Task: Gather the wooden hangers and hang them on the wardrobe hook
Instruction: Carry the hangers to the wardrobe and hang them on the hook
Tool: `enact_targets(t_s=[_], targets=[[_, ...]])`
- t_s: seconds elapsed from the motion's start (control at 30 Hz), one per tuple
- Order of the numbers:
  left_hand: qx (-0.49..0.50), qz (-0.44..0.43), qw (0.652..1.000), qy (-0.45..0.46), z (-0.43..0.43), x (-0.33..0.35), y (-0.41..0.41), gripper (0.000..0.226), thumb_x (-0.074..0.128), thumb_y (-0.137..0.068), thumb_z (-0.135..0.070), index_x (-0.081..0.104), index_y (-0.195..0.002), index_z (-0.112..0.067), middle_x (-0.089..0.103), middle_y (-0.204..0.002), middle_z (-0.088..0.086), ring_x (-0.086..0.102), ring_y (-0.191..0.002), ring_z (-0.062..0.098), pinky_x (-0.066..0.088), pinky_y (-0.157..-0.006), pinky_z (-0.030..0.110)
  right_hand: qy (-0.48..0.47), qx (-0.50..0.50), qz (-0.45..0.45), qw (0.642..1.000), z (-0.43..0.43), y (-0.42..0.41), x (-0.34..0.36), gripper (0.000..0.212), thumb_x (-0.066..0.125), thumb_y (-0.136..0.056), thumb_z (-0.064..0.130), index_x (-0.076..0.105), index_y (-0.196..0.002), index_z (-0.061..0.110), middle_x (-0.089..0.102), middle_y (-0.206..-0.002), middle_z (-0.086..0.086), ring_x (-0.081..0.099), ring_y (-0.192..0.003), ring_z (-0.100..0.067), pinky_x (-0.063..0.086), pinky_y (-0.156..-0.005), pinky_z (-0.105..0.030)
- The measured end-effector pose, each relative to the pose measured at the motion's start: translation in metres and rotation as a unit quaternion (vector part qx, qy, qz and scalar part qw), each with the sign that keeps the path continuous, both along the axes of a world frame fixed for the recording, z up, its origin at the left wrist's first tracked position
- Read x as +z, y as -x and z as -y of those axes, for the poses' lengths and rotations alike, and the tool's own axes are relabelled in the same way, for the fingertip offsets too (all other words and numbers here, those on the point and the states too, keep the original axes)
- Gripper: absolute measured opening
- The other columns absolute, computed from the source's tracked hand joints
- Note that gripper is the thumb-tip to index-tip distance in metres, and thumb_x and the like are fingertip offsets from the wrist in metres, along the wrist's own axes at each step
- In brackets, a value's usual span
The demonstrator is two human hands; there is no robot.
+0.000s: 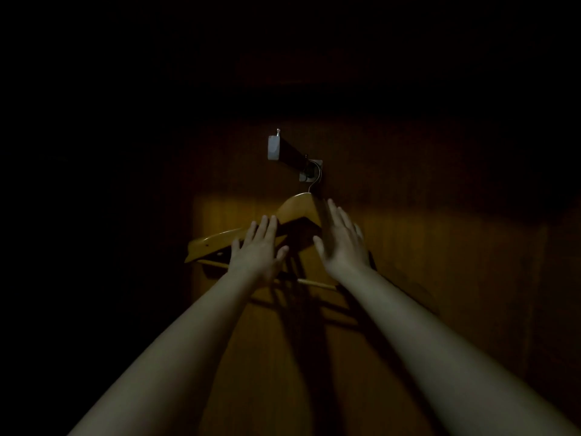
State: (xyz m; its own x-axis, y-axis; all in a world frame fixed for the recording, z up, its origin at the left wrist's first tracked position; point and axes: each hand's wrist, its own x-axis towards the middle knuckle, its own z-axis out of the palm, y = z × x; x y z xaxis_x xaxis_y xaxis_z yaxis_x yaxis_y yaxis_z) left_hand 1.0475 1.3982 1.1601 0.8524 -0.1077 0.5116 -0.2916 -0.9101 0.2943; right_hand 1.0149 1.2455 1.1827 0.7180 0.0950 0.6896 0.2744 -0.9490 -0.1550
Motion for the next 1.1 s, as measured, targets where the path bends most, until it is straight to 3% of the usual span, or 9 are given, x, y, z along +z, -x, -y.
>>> enact_targets(t_s=[0.13, 0.23, 0.63, 0.7, 0.77, 0.83, 0.9, 1.0, 1.1], targets=[[-0.05, 0.016, 0.998, -0.028, -0.004, -0.024, 0.031, 0.063, 0.028, -0.097, -0.045, -0.004, -0.148, -0.028, -0.008, -0.158, -0.005, -0.008, -0.146, 0.014, 0.001, -0.118, 0.043, 0.045, -0.011, 0.022, 0.999, 0.001, 0.021, -0.025, 0.05, 0.037, -0.098, 0.032, 0.031, -0.144, 0.013, 0.022, -0.156, -0.003, 0.012, -0.145, -0.018, 0.014, -0.117, -0.036], [-0.103, 0.009, 0.993, -0.055, -0.008, -0.049, 0.061, 0.06, 0.031, -0.097, -0.044, 0.006, -0.149, -0.027, 0.004, -0.159, -0.004, 0.002, -0.146, 0.013, 0.007, -0.118, 0.041, 0.059, 0.006, 0.01, 0.998, 0.005, 0.045, -0.053, 0.049, 0.037, -0.098, 0.035, 0.031, -0.144, 0.02, 0.033, -0.15, 0.0, 0.02, -0.142, -0.017, 0.018, -0.114, -0.034], [-0.243, -0.169, 0.945, -0.14, -0.023, -0.196, 0.145, 0.047, 0.034, -0.097, -0.041, 0.031, -0.141, -0.025, 0.043, -0.142, -0.001, 0.042, -0.129, 0.013, 0.036, -0.106, 0.03, 0.015, 0.026, -0.205, 0.978, 0.026, 0.149, -0.222, 0.039, 0.037, -0.098, 0.035, 0.044, -0.135, 0.027, 0.043, -0.139, 0.013, 0.038, -0.129, -0.009, 0.033, -0.102, -0.027], [-0.262, -0.207, 0.932, -0.139, -0.023, -0.224, 0.149, 0.046, 0.034, -0.097, -0.043, 0.034, -0.139, -0.026, 0.049, -0.137, 0.0, 0.052, -0.119, 0.013, 0.043, -0.1, 0.033, 0.005, 0.008, -0.244, 0.97, 0.028, 0.165, -0.248, 0.038, 0.037, -0.098, 0.035, 0.044, -0.134, 0.027, 0.045, -0.138, 0.012, 0.041, -0.127, -0.01, 0.037, -0.098, -0.027], [-0.275, -0.245, 0.918, -0.147, -0.023, -0.253, 0.15, 0.045, 0.033, -0.096, -0.045, 0.037, -0.137, -0.026, 0.061, -0.12, 0.001, 0.062, -0.092, 0.011, 0.051, -0.084, 0.033, -0.001, -0.019, -0.285, 0.958, 0.03, 0.181, -0.272, 0.037, 0.038, -0.098, 0.035, 0.045, -0.134, 0.027, 0.047, -0.137, 0.009, 0.044, -0.127, -0.012, 0.04, -0.096, -0.03], [-0.289, -0.276, 0.904, -0.151, -0.021, -0.281, 0.153, 0.043, 0.034, -0.096, -0.045, 0.038, -0.135, -0.026, 0.065, -0.091, -0.001, 0.055, -0.061, 0.004, 0.045, -0.062, 0.023, -0.008, -0.05, -0.325, 0.944, 0.031, 0.197, -0.295, 0.036, 0.038, -0.098, 0.034, 0.046, -0.133, 0.027, 0.049, -0.137, 0.006, 0.047, -0.126, -0.016, 0.042, -0.095, -0.033], [-0.311, -0.299, 0.889, -0.153, -0.019, -0.306, 0.16, 0.04, 0.036, -0.097, -0.041, 0.042, -0.132, -0.024, 0.058, -0.075, -0.004, 0.047, -0.053, 0.002, 0.036, -0.054, 0.02, -0.023, -0.077, -0.371, 0.925, 0.032, 0.213, -0.32, 0.034, 0.039, -0.098, 0.034, 0.048, -0.13, 0.028, 0.053, -0.132, 0.005, 0.052, -0.12, -0.017, 0.044, -0.092, -0.033], [-0.357, -0.338, 0.856, -0.158, -0.02, -0.345, 0.175, 0.031, 0.039, -0.096, -0.038, 0.051, -0.118, -0.02, 0.062, -0.083, 0.004, 0.058, -0.068, 0.016, 0.046, -0.065, 0.031, -0.049, -0.12, -0.431, 0.893, 0.03, 0.244, -0.359, 0.028, 0.04, -0.096, 0.034, 0.053, -0.12, 0.029, 0.06, -0.118, 0.005, 0.058, -0.109, -0.017, 0.041, -0.081, -0.028], [-0.381, -0.374, 0.83, -0.163, -0.028, -0.389, 0.191, 0.03, 0.041, -0.096, -0.035, 0.054, -0.119, -0.02, 0.067, -0.096, 0.009, 0.063, -0.087, 0.025, 0.051, -0.077, 0.037, -0.071, -0.181, -0.482, 0.854, 0.018, 0.283, -0.4, 0.028, 0.038, -0.096, 0.033, 0.052, -0.12, 0.025, 0.06, -0.12, -0.001, 0.057, -0.112, -0.023, 0.043, -0.088, -0.031]])
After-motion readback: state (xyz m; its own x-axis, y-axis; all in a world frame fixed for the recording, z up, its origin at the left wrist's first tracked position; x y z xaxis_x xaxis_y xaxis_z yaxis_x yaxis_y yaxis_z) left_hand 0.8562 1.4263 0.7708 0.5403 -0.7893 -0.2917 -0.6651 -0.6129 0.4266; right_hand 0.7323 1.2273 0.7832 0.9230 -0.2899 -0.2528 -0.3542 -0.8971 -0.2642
